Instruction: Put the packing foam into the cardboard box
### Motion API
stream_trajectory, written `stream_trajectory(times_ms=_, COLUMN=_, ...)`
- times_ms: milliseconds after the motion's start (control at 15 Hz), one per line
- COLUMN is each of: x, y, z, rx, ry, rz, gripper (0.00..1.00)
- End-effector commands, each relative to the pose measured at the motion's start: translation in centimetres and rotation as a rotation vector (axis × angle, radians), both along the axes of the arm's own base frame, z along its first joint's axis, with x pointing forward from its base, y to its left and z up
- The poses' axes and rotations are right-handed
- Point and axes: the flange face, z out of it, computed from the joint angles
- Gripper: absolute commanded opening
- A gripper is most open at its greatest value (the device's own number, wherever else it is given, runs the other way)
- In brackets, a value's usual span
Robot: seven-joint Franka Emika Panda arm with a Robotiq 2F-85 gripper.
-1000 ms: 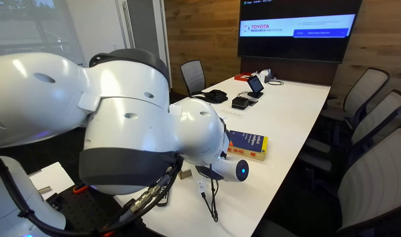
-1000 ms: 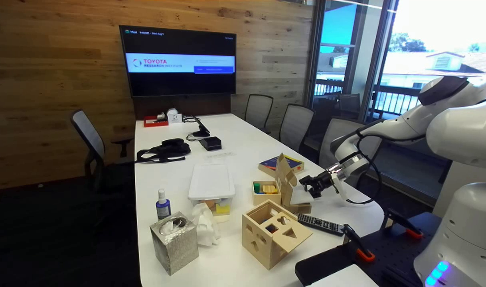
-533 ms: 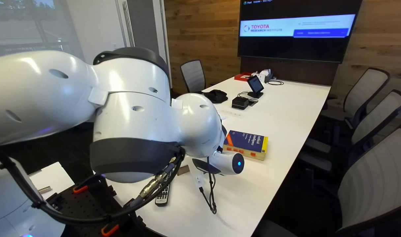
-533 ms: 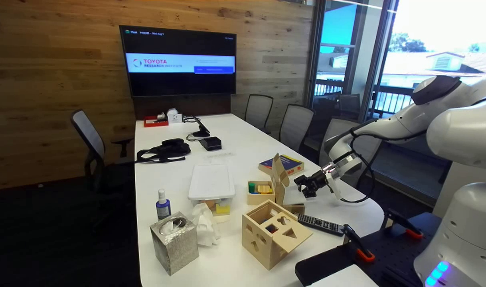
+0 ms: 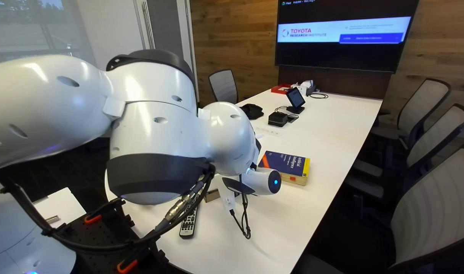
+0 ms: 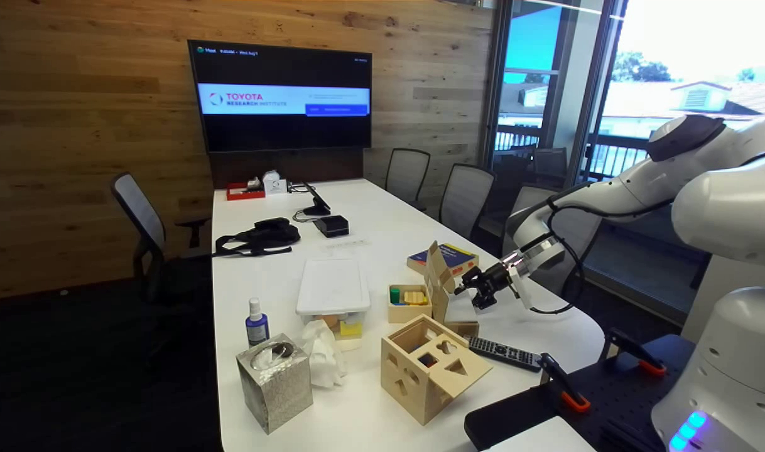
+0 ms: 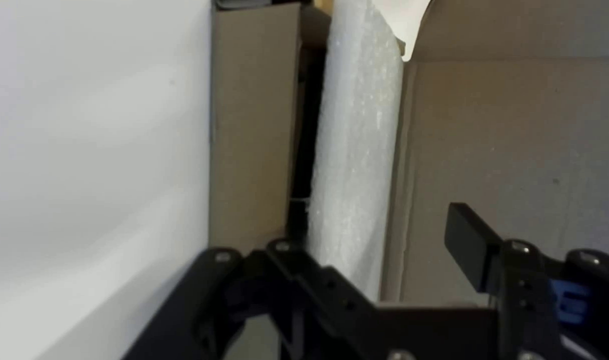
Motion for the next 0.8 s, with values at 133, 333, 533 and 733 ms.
stream_trajectory(times_ms=133, x=-0.6, y=-0.5, z=0.2, rx=-0.049, ry=0.023, rz=-0.006, gripper=1.00)
stream_trajectory(times_ms=333, x=-0.7, y=-1.2, z=1.7, rx=-0.106, ry=0.027, rz=-0.023, gripper=1.00)
stream_trajectory(times_ms=533, x=-0.5, y=-1.5, z=3.9, rx=-0.160, ry=-0.004, rz=-0.006, gripper=1.00)
stream_trajectory(times_ms=733, x=0.0, y=-1.5, z=5.2, rx=-0.172, ry=-0.032, rz=0.030, gripper=1.00)
